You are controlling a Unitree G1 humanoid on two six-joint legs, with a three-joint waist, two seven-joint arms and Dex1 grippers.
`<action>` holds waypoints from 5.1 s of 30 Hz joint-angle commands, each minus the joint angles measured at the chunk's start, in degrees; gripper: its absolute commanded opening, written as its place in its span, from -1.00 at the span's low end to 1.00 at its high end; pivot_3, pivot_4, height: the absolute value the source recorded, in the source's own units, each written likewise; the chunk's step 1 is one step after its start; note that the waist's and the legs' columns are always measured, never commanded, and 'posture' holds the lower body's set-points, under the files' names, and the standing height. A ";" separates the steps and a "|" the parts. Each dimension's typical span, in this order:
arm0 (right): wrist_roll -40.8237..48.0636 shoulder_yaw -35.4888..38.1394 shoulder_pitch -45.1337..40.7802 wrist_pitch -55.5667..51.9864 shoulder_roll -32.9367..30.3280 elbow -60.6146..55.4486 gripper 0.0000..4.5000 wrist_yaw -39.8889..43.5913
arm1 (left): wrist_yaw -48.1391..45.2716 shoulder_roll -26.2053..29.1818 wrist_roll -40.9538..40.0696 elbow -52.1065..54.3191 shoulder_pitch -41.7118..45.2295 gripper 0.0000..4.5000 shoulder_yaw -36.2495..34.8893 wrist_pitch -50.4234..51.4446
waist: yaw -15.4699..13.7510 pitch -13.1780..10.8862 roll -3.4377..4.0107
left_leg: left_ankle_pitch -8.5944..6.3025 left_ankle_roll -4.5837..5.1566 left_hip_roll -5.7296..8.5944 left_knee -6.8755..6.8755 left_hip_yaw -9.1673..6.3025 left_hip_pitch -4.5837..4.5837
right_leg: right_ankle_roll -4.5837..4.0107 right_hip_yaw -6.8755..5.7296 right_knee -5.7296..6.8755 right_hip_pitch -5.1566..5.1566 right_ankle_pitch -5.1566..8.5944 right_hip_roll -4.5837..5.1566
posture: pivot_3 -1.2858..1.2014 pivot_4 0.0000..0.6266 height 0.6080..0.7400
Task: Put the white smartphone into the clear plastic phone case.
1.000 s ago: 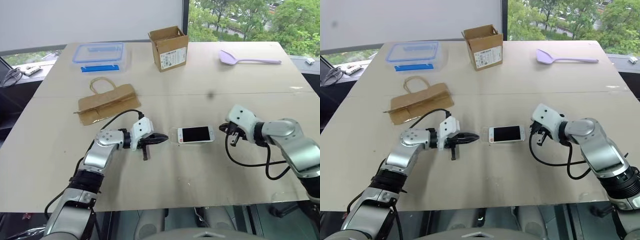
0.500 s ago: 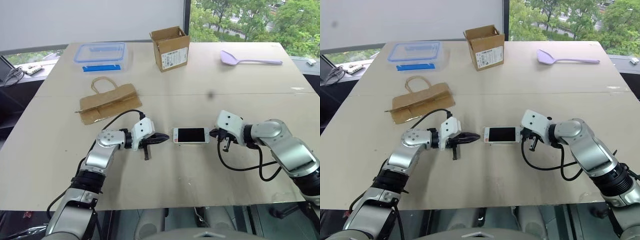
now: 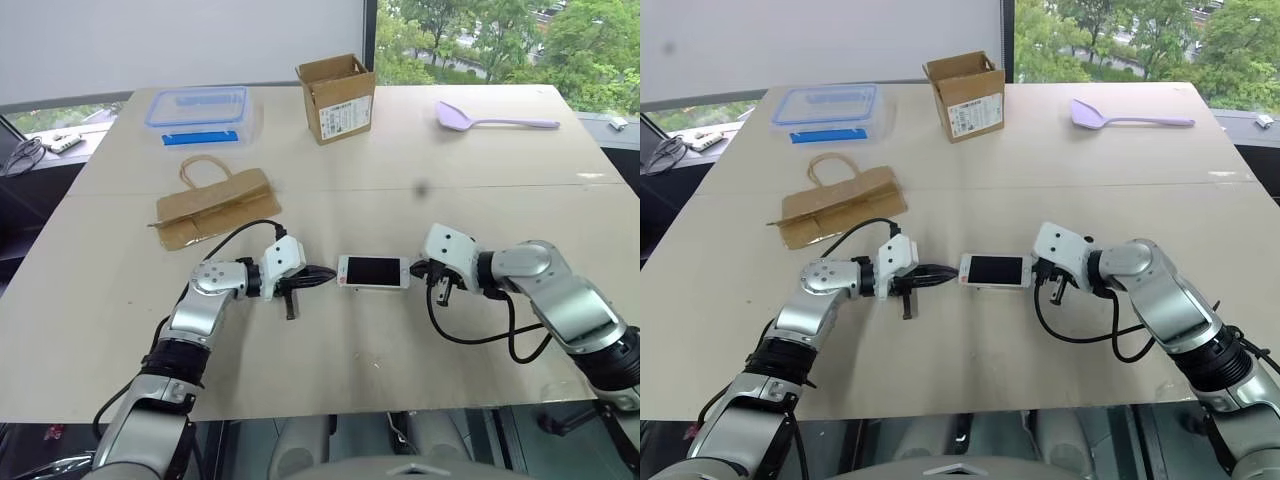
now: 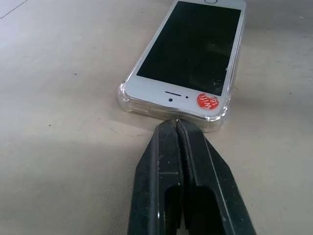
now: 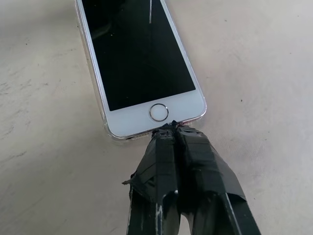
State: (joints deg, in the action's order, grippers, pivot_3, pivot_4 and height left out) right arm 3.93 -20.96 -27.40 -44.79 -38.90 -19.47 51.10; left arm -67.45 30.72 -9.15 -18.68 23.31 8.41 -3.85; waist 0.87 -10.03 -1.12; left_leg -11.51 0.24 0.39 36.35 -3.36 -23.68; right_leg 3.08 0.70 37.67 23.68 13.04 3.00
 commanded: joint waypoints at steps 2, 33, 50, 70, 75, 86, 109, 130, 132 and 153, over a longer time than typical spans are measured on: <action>2.28 -2.35 -0.38 3.45 3.34 -1.14 -1.00 2.15 | -0.07 -1.19 0.51 -0.20 0.13 -0.97 1.41 -0.21 | 0.10 0.00 0.00 | 0.00 0.00 -0.02 0.01 0.00 0.03 | -0.16 0.01 0.06 0.00 0.09 -0.01 | 0.03 -0.52 1.00; 8.00 13.68 5.83 4.14 0.27 -2.83 -1.00 -2.27 | 0.00 -2.79 -11.19 7.35 6.46 -0.97 -3.56 19.34 | -0.05 -0.11 -0.07 | 0.00 -0.01 0.03 0.02 -0.01 -0.13 | -0.09 0.00 -0.12 0.00 -0.12 -0.07 | 0.03 -0.52 1.00; 7.44 10.56 6.16 4.12 -0.54 -3.80 -1.00 -3.77 | 1.68 0.29 -0.87 4.34 5.82 -0.97 1.76 16.24 | -0.07 -0.11 -0.07 | 0.00 -0.01 0.02 0.01 -0.02 -0.10 | -0.09 0.01 -0.09 0.01 -0.10 -0.11 | 0.03 -0.52 1.00; 5.93 7.13 5.74 4.59 -3.12 -3.19 -1.00 -1.50 | -0.62 4.12 -5.34 9.34 0.67 -0.97 -1.48 19.54 | -0.20 -0.14 -0.07 | 0.00 -0.01 -0.04 0.00 -0.01 -0.12 | -0.15 0.00 -0.12 0.01 -0.04 -0.02 | 0.03 -0.52 1.00; 4.79 3.92 4.57 5.73 -2.23 -1.82 -1.00 -0.63 | -0.11 2.04 -4.98 9.54 1.50 -0.97 0.36 19.03 | -0.10 -0.14 -0.07 | 0.00 0.00 -0.03 0.00 -0.02 -0.12 | -0.26 -0.01 -0.10 0.01 0.03 -0.04 | 0.03 -0.52 1.00; 4.68 2.42 2.78 7.40 0.87 1.05 -1.00 0.65 | 0.17 0.78 -4.68 9.60 1.27 -0.97 0.88 18.19 | -0.09 -0.13 -0.07 | 0.00 0.00 -0.01 0.03 -0.01 -0.08 | -0.06 -0.01 -0.05 0.01 -0.09 -0.06 | 0.03 -0.52 1.00; 9.27 10.88 5.13 2.60 0.32 -2.94 -1.00 -3.44 | 0.28 -5.41 -6.16 4.03 6.97 -0.97 1.74 17.06 | -0.06 -0.14 -0.08 | 0.00 0.00 0.06 0.04 -0.01 -0.11 | -0.11 0.00 -0.04 0.00 -0.13 -0.10 | 0.03 -0.52 1.00; 4.43 -1.46 0.87 3.15 1.96 8.65 -1.00 -0.08 | 1.28 -5.82 -2.31 2.99 4.82 -0.97 4.04 14.56 | -0.06 0.01 -0.09 | 0.00 0.00 0.06 0.05 -0.04 0.00 | -0.12 -0.01 -0.02 -0.08 -0.13 -0.10 | 0.03 -0.52 1.00; 4.66 -0.63 0.80 4.46 3.03 9.75 -1.00 -0.40 | 1.48 -5.82 -2.30 3.12 4.63 -0.97 4.04 14.56 | -0.06 0.06 -0.12 | 0.00 0.00 0.06 0.05 -0.03 0.03 | -0.12 0.00 -0.02 -0.12 -0.13 -0.10 | 0.03 -0.52 1.00; -3.38 -12.68 2.56 -0.11 2.05 21.12 -1.00 3.32 | 2.32 -6.08 -1.54 2.62 3.91 -0.97 3.94 14.54 | -0.14 1.94 -0.54 | -0.03 -0.02 -0.16 -0.03 -0.21 1.00 | -0.19 -0.11 -0.42 -1.11 0.13 0.03 | 0.03 -0.52 1.00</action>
State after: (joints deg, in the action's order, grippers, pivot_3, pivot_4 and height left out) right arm 4.35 -24.64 -29.54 -39.83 -35.43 -7.46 52.44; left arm -65.04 24.59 -10.70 -16.64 26.87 12.17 10.91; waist 0.73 -8.09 -1.66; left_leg -11.54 0.22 0.23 36.32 -3.60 -22.68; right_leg 2.89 0.58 37.21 22.56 13.17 3.06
